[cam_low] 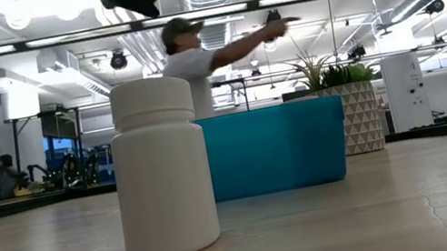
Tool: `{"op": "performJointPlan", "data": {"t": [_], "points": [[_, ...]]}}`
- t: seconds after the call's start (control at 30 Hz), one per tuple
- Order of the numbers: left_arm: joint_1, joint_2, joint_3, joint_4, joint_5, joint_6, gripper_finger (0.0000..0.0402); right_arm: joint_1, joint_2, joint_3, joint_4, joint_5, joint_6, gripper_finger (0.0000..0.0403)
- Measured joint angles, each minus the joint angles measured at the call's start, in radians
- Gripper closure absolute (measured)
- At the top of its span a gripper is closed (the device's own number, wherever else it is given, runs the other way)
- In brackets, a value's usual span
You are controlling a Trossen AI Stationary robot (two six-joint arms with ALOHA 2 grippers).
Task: Pick and place pill bottles into a basket
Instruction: Put the white pill bottle into the blue bin
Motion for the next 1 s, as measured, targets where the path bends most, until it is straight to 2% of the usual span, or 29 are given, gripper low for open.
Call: {"op": "performJointPlan", "data": {"t": [0.1, 0.17, 0.33, 0.47, 0.63, 0.83, 1.0], "points": [[0.020, -0.013, 0.000, -0.002, 0.091, 0.006, 0.0226, -0.055, 0.001, -0.026, 0.076, -0.045, -0.046, 0.0236], [0.014, -0.027, 0.000, -0.003, 0.100, -0.012, 0.0226, -0.101, 0.006, -0.029, 0.146, -0.077, -0.089, 0.0236], [-0.041, -0.067, -0.005, -0.002, 0.103, -0.168, 0.0226, -0.227, 0.057, 0.006, 0.214, -0.198, -0.215, 0.0237], [-0.093, -0.095, -0.002, 0.004, 0.090, -0.305, 0.0226, -0.305, 0.117, 0.055, 0.189, -0.254, -0.282, 0.0237], [-0.179, -0.120, -0.005, 0.015, 0.015, -0.431, 0.0226, -0.375, 0.213, 0.129, 0.180, -0.418, -0.361, 0.0236], [-0.269, -0.122, -0.005, 0.015, -0.092, -0.501, 0.0226, -0.425, 0.347, 0.292, 0.054, -0.428, -0.417, 0.0233], [-0.300, -0.108, -0.007, 0.015, -0.115, -0.525, 0.0226, -0.452, 0.512, 0.504, -0.111, -0.428, -0.451, 0.0202]]}}
